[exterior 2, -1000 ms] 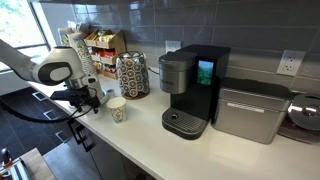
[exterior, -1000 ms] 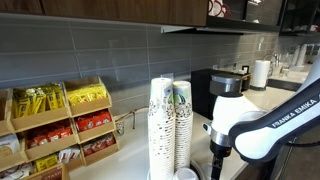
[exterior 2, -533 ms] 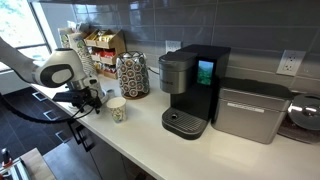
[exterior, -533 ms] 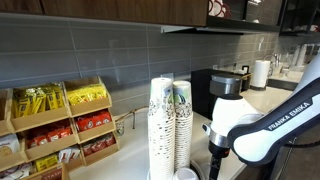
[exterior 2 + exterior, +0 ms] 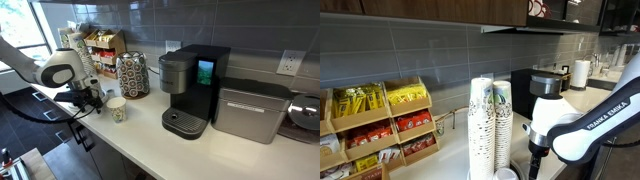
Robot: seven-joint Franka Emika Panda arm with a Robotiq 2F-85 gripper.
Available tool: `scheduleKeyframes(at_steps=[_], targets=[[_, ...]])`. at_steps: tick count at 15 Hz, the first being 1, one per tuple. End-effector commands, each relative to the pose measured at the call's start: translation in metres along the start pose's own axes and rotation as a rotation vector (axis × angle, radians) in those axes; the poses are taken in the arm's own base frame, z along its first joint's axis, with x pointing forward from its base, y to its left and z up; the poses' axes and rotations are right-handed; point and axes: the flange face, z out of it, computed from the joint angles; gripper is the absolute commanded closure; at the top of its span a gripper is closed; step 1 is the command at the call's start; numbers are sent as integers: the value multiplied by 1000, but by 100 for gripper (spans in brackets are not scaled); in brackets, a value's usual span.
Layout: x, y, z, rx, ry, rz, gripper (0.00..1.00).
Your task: Remove one coffee cup from the stack on the right and place it upright on the counter then put the white lid on top of it.
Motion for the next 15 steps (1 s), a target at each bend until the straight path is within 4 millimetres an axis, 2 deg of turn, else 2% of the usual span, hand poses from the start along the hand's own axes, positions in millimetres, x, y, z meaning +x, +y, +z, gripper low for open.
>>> scheduleKeyframes(at_steps=[1, 15], targets=[[0, 4, 5, -21, 1, 2, 0], [2, 6, 7, -54, 17, -33, 0]])
